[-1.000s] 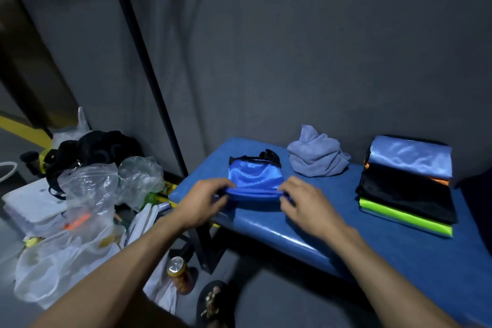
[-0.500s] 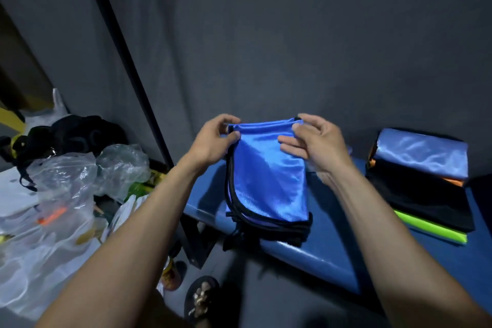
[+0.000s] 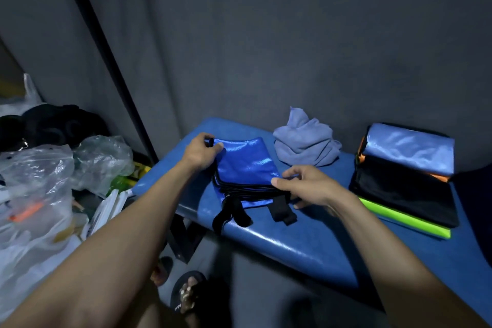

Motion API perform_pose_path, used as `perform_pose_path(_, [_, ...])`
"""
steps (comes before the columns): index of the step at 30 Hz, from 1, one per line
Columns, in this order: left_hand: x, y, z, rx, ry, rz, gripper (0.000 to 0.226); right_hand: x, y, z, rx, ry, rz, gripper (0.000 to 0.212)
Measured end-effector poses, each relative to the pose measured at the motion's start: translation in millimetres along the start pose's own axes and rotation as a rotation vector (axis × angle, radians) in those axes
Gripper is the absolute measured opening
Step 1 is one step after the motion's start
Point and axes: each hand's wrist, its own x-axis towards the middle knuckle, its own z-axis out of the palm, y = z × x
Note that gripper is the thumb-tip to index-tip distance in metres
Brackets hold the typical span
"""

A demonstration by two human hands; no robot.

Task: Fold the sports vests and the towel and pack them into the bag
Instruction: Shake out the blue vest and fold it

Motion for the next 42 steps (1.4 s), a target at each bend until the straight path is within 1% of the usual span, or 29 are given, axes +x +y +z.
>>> perform_pose_path(1, [-3.7, 1.6, -3.4, 0.015, -0.055, 0.005, 0.055, -5.8, -1.1, -1.2, 0.032, -0.039, 0.013, 0.053])
perform_pose_path(2, [-7.0, 3.4, -7.8, 0.100, -0.090, 0.039, 0.066, -10.5, -1.7, -1.7, 0.041, -0.067, 0.016, 0.057])
perform_pose_path(3, [-13.2, 7.3, -12.7, 0.235, -0.092, 0.107, 0.071, -13.7, -1.4, -1.5, 0.042, -0.072, 0.013, 0.059])
perform_pose_path(4, [-22.9, 12.2, -16.5, 0.352, -0.069, 0.213, 0.067, -15.5, -0.2, -0.7, 0.048, -0.065, 0.011, 0.061])
perform_pose_path(5, [-35.5, 18.3, -18.8, 0.398, -0.059, 0.357, 0.057, -16.3, 1.4, 0.5, 0.052, -0.051, 0.012, 0.061])
perform_pose_path(6, [-49.0, 25.1, -19.5, 0.370, -0.098, 0.481, 0.044, -17.0, 3.2, 2.1, 0.048, -0.037, 0.006, 0.060])
perform_pose_path(7, [-64.6, 32.8, -18.6, 0.308, -0.191, 0.542, 0.031, -18.6, 4.4, 3.3, 0.006, -0.012, -0.018, 0.057])
perform_pose_path(8, [-79.5, 38.6, -16.4, 0.266, -0.313, 0.567, 0.024, -21.2, 5.4, 3.5, -0.090, 0.030, -0.066, 0.054])
perform_pose_path(9, [-91.6, 42.4, -13.2, 0.265, -0.420, 0.585, 0.024, -24.8, 5.8, 2.7, -0.216, 0.078, -0.127, 0.051])
perform_pose_path(10, [-101.3, 44.8, -9.3, 0.291, -0.500, 0.611, 0.028, -30.6, 5.4, 2.4, -0.324, 0.116, -0.192, 0.049])
perform_pose_path(11, [-106.2, 45.3, -4.4, 0.344, -0.551, 0.642, 0.035, -36.2, 4.9, 2.9, -0.390, 0.129, -0.243, 0.049])
perform_pose_path(13, [-109.8, 43.1, 5.4, 0.459, -0.600, 0.702, 0.044, -49.7, 4.2, 9.9, -0.503, 0.130, -0.309, 0.051])
perform_pose_path(15, [-108.7, 41.0, 12.6, 0.548, -0.595, 0.731, 0.046, -57.8, 6.8, 23.4, -0.706, 0.206, -0.343, 0.044])
perform_pose_path(17, [-106.7, 40.5, 15.9, 0.579, -0.581, 0.724, 0.046, -60.2, 11.1, 32.1, -0.841, 0.327, -0.412, 0.028])
perform_pose_path(19, [-105.2, 39.0, 16.5, 0.597, -0.570, 0.724, 0.045, -60.3, 17.1, 33.3, -0.840, 0.400, -0.476, 0.017])
perform_pose_path(21, [-102.7, 37.7, 16.6, 0.625, -0.561, 0.713, 0.043, -60.3, 23.0, 30.2, -0.801, 0.423, -0.543, 0.014])
perform_pose_path(23, [-102.3, 38.2, 17.1, 0.635, -0.558, 0.694, 0.042, -59.8, 28.9, 26.7, -0.726, 0.438, -0.595, 0.013])
perform_pose_path(25, [-102.7, 38.9, 17.7, 0.642, -0.548, 0.683, 0.042, -57.7, 33.8, 23.9, -0.572, 0.434, -0.591, 0.011])
perform_pose_path(28, [-104.8, 40.2, 18.4, 0.660, -0.524, 0.683, 0.039, -51.6, 36.5, 24.7, -0.309, 0.393, -0.523, 0.011])
perform_pose_path(30, [-107.6, 41.0, 23.4, 0.707, -0.469, 0.702, 0.039, -48.3, 34.8, 27.3, -0.143, 0.389, -0.472, 0.012])
perform_pose_path(33, [-112.4, 42.6, 32.4, 0.799, -0.383, 0.728, 0.036, -45.4, 30.7, 30.4, 0.006, 0.389, -0.435, 0.016])
perform_pose_path(36, [-115.2, 41.2, 38.0, 0.806, -0.326, 0.737, 0.029, -45.9, 31.3, 31.0, -0.030, 0.328, -0.486, 0.020])
perform_pose_path(38, [-115.5, 38.9, 40.4, 0.777, -0.283, 0.717, 0.024, -44.7, 36.6, 33.3, -0.179, 0.294, -0.548, 0.027])
perform_pose_path(40, [-117.1, 37.8, 42.1, 0.759, -0.265, 0.712, 0.024, -40.7, 41.6, 36.8, -0.359, 0.383, -0.591, 0.026])
perform_pose_path(42, [-118.4, 38.7, 41.1, 0.761, -0.292, 0.718, 0.028, -36.7, 41.0, 37.3, -0.379, 0.465, -0.655, 0.013])
